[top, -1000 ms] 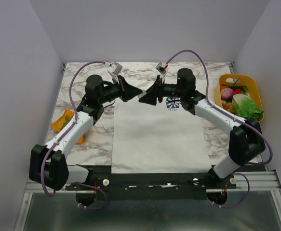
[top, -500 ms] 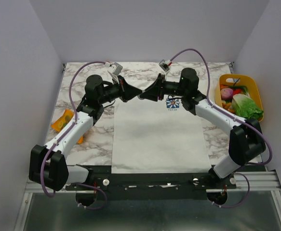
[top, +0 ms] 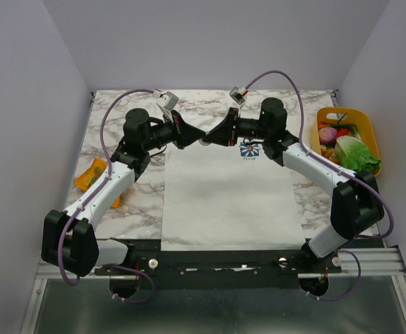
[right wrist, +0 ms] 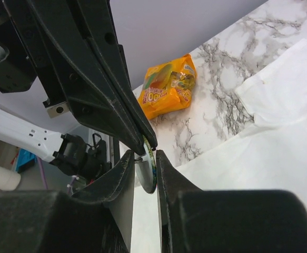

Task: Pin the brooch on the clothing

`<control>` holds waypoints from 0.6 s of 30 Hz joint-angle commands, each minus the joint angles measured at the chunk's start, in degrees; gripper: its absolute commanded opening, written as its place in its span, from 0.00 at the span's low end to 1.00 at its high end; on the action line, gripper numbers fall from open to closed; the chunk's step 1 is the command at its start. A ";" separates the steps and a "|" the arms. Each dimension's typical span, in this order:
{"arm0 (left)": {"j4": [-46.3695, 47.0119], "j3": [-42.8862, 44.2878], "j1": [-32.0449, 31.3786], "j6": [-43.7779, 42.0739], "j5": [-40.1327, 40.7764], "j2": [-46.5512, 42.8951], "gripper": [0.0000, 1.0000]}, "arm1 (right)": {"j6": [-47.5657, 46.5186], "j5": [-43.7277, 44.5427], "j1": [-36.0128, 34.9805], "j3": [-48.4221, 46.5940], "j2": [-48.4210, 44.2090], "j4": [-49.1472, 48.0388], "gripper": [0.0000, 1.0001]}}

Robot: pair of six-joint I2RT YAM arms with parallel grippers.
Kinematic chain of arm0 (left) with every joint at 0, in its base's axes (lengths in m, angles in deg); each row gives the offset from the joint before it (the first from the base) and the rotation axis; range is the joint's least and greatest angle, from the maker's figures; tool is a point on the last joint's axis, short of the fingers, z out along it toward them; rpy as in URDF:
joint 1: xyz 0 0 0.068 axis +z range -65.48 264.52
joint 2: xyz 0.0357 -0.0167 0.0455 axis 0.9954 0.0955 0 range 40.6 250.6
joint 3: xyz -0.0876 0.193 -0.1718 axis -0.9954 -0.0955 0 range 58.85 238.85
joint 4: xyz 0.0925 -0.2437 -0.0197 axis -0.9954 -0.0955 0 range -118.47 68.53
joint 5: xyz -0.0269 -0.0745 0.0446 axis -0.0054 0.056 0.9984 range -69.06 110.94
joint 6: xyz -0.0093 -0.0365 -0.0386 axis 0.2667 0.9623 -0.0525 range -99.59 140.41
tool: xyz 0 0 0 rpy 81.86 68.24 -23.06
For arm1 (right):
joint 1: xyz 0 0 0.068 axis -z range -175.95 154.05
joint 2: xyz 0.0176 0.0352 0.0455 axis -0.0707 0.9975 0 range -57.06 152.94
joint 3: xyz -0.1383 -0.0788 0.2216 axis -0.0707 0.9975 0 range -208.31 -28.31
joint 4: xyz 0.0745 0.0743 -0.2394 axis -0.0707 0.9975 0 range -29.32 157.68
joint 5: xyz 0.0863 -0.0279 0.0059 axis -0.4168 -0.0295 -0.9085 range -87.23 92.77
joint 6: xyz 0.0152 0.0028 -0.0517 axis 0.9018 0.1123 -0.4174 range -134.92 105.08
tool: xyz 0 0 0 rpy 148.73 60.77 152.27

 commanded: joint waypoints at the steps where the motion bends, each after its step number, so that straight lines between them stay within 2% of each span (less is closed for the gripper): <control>1: -3.24 0.90 -0.16 -2.14 2.18 -1.62 0.00 | -8.12 1.81 -0.32 -2.19 -0.63 8.43 0.01; 6: -5.00 2.04 -0.16 -3.45 2.53 -1.36 0.00 | -13.74 3.31 -0.32 -2.54 -0.80 13.44 0.01; 14: -11.77 4.76 -0.25 -7.41 4.29 -2.14 0.00 | -17.71 4.46 -0.23 -4.03 -0.54 17.40 0.01; 15: -12.38 4.86 -0.34 -7.67 4.29 -2.23 0.00 | -17.53 4.46 -0.32 -4.12 -0.54 17.49 0.07; 16: -12.65 4.86 -0.43 -8.02 4.29 -2.32 0.00 | -17.36 3.76 -0.32 -4.21 -0.45 17.49 0.22; 18: -12.74 4.77 -0.60 -8.29 3.94 -2.41 0.00 | -16.31 3.06 -0.32 -5.09 0.07 17.32 0.43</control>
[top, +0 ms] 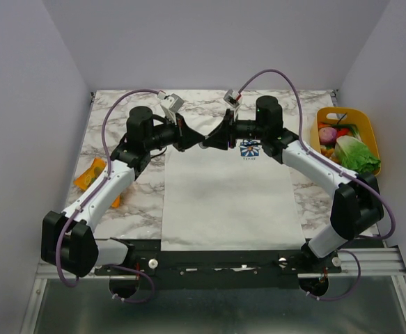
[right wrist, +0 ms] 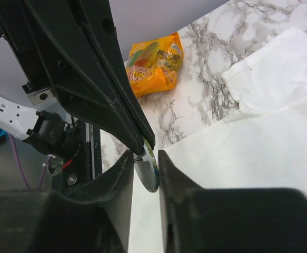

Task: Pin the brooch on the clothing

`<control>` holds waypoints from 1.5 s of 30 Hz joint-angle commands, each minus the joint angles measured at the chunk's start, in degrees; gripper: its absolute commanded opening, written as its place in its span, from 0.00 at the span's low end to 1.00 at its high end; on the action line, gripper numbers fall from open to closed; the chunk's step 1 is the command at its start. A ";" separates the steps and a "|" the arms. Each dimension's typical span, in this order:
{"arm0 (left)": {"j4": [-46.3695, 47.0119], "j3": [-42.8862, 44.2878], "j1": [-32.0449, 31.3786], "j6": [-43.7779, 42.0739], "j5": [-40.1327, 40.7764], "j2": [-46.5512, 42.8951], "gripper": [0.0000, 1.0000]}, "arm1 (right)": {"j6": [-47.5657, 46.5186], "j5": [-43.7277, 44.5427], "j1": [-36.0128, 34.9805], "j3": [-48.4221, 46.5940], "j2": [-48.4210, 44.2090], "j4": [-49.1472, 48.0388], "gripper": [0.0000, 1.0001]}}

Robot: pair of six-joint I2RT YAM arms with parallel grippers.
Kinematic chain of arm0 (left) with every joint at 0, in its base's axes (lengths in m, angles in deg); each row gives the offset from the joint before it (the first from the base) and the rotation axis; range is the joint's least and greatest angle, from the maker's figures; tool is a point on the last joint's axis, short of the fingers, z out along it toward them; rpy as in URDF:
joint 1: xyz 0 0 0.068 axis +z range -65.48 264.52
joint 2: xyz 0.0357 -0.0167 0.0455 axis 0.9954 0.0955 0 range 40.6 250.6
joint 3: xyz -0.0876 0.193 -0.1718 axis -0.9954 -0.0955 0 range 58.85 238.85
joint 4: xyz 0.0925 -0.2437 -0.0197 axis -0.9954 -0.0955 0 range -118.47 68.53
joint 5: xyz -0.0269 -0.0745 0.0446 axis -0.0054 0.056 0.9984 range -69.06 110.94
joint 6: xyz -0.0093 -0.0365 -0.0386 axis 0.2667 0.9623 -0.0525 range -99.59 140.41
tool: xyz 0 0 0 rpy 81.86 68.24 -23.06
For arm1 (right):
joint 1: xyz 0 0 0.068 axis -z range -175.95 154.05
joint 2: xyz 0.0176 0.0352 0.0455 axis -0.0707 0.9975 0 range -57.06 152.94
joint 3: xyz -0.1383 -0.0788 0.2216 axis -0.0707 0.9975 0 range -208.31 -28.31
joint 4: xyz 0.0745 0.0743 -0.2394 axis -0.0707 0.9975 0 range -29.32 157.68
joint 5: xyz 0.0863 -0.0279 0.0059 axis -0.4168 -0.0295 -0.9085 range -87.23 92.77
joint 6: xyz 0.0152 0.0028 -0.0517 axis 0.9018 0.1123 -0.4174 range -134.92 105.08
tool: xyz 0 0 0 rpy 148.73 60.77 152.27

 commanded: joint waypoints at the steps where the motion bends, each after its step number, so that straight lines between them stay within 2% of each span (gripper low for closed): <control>1: -2.66 2.28 0.05 -2.02 3.18 -2.47 0.00 | -2.42 1.74 0.08 -1.92 0.23 4.20 0.53; 6: -2.66 1.84 -0.30 -2.11 3.27 -3.09 0.00 | 0.91 1.39 0.51 -2.45 -0.03 2.37 0.62; 15: -1.52 1.31 -0.74 -1.40 2.39 -3.44 0.00 | 9.87 -4.14 0.78 -0.69 0.84 -9.14 0.63; 18: -1.08 1.22 -0.91 -1.23 2.04 -3.27 0.00 | 11.02 -4.41 0.78 -0.95 1.90 -9.85 0.62; 21: -0.82 1.22 -1.00 -1.23 2.04 -3.27 0.00 | 11.03 -4.59 0.78 -0.96 2.17 -9.95 0.56; 27: -0.64 1.49 -1.00 -1.14 2.21 -2.92 0.00 | 8.92 -4.15 0.87 -0.52 2.08 -8.19 0.38; 30: -0.82 1.66 -1.00 -1.23 2.39 -2.74 0.00 | 7.08 -3.53 0.78 -0.34 1.81 -6.44 0.24; 31: -1.25 1.75 -1.00 -1.32 2.73 -2.74 0.00 | 6.72 -3.36 0.78 -0.17 1.64 -6.26 0.15; 34: -1.87 2.01 -1.00 -1.75 3.00 -2.74 0.00 | 4.79 -2.13 0.78 0.10 1.11 -4.68 0.04; 36: -2.05 2.28 -1.00 -1.93 3.00 -2.83 0.00 | 3.30 -1.60 0.78 0.28 0.85 -3.71 0.01; 42: -2.66 2.72 -1.00 -2.11 3.26 -2.92 0.00 | 0.66 -1.94 0.78 0.28 0.93 -2.57 0.01; 43: -3.10 2.80 -1.00 -2.19 3.35 -3.00 0.00 | 0.31 -2.47 0.78 0.19 1.02 -2.39 0.16; 45: -3.19 2.81 -1.00 -2.28 3.53 -3.09 0.00 | -0.57 -2.48 0.78 0.27 0.85 -1.86 0.39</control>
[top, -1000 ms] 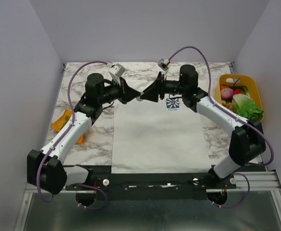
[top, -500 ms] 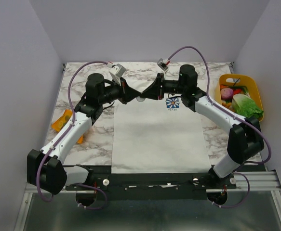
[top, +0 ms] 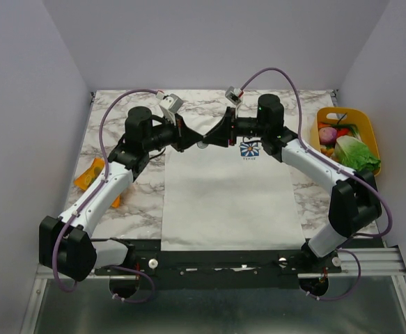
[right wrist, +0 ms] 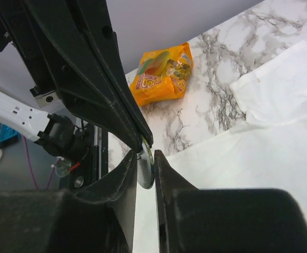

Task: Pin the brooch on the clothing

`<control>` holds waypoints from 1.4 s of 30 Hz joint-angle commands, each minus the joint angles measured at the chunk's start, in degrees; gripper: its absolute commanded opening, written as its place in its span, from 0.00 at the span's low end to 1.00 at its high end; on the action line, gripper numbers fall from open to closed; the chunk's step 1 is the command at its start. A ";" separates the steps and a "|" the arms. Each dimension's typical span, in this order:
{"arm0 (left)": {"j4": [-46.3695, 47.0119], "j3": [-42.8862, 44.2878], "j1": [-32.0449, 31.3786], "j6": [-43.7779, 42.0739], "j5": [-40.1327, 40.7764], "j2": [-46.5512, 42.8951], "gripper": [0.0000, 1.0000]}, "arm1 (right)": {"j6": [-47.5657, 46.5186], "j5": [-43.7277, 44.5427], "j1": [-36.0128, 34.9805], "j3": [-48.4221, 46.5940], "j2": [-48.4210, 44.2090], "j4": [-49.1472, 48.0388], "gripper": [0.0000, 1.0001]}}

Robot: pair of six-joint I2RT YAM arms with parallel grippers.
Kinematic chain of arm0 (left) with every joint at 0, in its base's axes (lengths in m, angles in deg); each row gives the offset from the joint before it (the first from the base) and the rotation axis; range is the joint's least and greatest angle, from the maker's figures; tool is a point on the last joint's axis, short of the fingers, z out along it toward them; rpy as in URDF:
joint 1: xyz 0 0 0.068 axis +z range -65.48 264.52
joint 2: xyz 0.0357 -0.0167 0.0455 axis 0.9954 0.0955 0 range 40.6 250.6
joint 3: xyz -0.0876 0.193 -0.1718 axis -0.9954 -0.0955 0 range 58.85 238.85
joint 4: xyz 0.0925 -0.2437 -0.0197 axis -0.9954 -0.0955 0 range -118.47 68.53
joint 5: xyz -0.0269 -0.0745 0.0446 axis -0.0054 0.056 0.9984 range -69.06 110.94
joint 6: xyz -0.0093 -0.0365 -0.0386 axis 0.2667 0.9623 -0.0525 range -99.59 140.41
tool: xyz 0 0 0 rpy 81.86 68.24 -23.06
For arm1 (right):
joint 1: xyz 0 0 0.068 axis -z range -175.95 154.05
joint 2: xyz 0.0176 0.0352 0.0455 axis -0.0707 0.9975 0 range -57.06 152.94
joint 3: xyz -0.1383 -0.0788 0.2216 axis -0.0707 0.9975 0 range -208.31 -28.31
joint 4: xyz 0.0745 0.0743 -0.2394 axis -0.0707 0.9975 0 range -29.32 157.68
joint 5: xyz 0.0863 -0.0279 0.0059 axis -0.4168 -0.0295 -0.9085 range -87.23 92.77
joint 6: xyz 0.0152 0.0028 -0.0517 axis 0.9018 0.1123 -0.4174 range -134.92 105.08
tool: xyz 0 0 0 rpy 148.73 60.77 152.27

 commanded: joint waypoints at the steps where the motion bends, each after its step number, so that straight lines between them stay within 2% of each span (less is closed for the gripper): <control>1: -0.39 2.15 -0.28 0.08 1.08 -1.25 0.00 | -4.97 1.24 -0.05 0.91 -0.86 3.03 0.52; 4: -0.83 2.24 -0.28 -0.19 1.43 -1.17 0.00 | -5.15 0.54 0.04 3.26 -2.87 0.76 0.76; 7: -1.18 2.33 -0.28 -0.36 2.05 -1.17 0.00 | -3.65 0.71 0.30 5.65 -5.07 -3.82 0.88; 22: -2.15 2.68 -0.54 -0.28 4.33 -1.52 0.00 | -1.53 4.40 0.65 3.46 -4.11 -2.07 0.88; 27: -3.82 4.17 -1.24 3.67 11.79 -1.69 0.00 | -7.16 16.16 0.39 3.54 -6.48 5.21 0.88; 31: -9.95 7.94 -3.97 8.84 27.83 -0.91 0.00 | -12.42 29.16 -2.58 4.51 -8.94 7.69 0.88; 32: -10.41 8.47 -4.49 10.26 29.54 -0.73 0.00 | -13.75 35.10 -3.73 4.69 -9.73 8.04 0.88; 38: -9.89 8.65 -4.59 19.75 33.16 -0.38 0.00 | -25.17 58.06 -14.63 5.13 -10.53 7.08 0.87; 42: -8.31 7.95 -4.59 22.74 32.73 -0.46 0.00 | -30.36 67.67 -20.17 7.76 -10.97 0.25 0.81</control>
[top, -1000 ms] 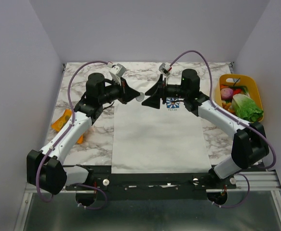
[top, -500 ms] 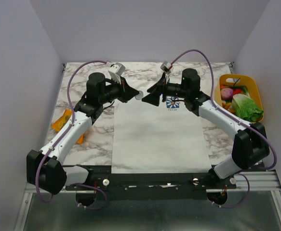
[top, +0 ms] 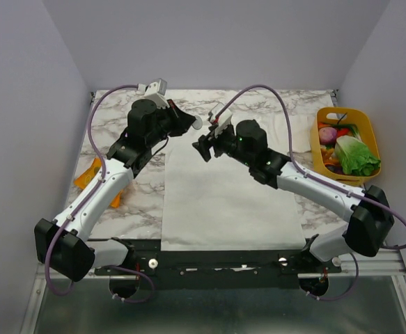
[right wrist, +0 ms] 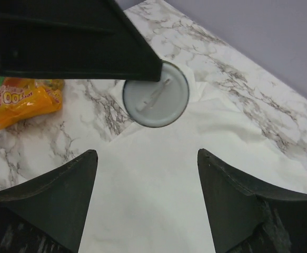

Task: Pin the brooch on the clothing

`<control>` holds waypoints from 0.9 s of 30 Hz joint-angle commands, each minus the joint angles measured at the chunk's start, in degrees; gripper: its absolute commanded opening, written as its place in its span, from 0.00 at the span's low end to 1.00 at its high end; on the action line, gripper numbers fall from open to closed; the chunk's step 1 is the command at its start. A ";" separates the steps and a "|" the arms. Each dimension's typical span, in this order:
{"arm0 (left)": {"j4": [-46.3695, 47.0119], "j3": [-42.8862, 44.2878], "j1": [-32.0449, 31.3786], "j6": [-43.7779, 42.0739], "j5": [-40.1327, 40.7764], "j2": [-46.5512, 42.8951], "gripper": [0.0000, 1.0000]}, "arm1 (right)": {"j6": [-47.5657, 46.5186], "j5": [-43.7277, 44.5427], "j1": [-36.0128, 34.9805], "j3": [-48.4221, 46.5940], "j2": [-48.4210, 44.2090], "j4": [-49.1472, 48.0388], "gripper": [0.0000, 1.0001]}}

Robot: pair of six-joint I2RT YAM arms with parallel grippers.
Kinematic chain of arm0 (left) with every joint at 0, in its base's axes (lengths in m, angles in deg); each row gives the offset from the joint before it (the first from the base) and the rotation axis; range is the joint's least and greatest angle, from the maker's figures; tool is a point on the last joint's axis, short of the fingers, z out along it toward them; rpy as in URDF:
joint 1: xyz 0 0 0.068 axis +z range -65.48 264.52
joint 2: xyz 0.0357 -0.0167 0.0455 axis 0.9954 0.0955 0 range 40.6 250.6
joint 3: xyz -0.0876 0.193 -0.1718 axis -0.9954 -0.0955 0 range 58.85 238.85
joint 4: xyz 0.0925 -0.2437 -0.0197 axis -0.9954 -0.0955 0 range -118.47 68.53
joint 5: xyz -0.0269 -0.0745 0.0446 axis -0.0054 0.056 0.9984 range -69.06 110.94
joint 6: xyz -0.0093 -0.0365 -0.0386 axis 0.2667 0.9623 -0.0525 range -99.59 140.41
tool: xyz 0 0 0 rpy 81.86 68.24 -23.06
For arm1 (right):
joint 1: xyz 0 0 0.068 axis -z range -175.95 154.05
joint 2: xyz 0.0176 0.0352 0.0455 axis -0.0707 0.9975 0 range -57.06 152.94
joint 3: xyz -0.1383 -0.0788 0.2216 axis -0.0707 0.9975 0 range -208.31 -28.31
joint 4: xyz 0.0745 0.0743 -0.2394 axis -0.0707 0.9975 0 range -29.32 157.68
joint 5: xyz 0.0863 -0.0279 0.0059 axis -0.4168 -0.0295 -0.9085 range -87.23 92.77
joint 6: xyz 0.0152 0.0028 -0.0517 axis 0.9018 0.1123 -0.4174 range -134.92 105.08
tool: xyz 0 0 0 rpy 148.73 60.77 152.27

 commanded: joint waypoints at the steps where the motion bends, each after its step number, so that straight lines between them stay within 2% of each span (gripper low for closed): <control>1: 0.83 -0.29 -0.15 6.29 2.93 -0.40 0.00 | -10.06 18.22 -5.33 3.43 -1.46 -6.57 0.78; 3: 1.62 -0.55 -0.15 6.99 1.79 -0.31 0.00 | -10.69 20.16 -6.05 3.27 -1.11 -7.72 0.78; 6: 2.77 -1.08 -0.15 7.70 0.47 -0.22 0.00 | -11.48 23.22 -6.84 2.13 0.38 -8.07 0.59; 10: 2.42 -1.08 -0.15 7.70 0.38 0.04 0.00 | -12.09 27.01 -7.45 2.03 0.74 -10.18 0.53; 18: 2.51 -1.34 -0.15 7.70 0.29 0.66 0.00 | -13.94 23.15 -8.51 2.12 0.65 -10.45 0.55; 23: -0.82 0.41 -0.15 6.48 2.49 2.23 0.00 | -14.64 22.88 -8.86 1.68 0.48 -9.31 0.68; 27: -3.03 2.87 -0.24 5.68 2.32 4.08 0.00 | -15.00 23.07 -8.95 1.33 0.47 -9.39 0.68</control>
